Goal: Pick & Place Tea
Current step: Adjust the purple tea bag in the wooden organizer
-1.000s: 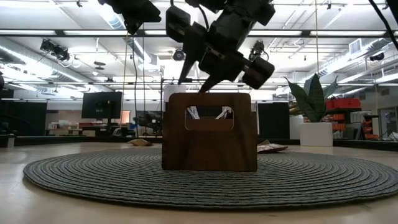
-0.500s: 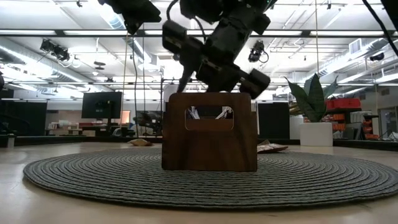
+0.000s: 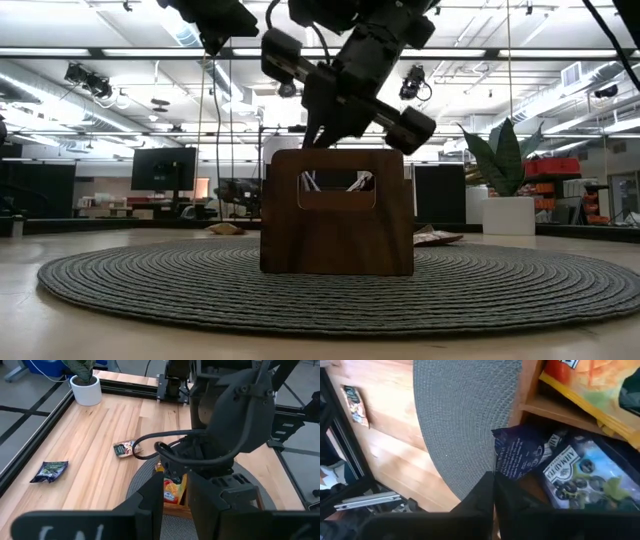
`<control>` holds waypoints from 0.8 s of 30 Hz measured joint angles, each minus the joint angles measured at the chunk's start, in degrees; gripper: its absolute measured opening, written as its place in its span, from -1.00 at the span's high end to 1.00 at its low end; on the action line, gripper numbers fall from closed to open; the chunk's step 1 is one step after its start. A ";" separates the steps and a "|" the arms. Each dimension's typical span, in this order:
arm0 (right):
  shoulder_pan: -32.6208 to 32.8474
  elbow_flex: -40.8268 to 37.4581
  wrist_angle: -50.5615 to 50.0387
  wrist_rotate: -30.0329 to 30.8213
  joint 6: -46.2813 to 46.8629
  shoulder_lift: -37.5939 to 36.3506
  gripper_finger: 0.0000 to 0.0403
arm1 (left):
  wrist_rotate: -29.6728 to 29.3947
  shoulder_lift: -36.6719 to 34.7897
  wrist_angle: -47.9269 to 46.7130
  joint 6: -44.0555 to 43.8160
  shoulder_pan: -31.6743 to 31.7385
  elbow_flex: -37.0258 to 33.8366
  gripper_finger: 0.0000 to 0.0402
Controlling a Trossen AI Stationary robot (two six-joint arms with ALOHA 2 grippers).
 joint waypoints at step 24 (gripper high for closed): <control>1.42 5.58 -17.79 0.07 -5.11 -0.13 0.98 | -0.13 0.00 0.00 -0.13 0.01 0.00 0.56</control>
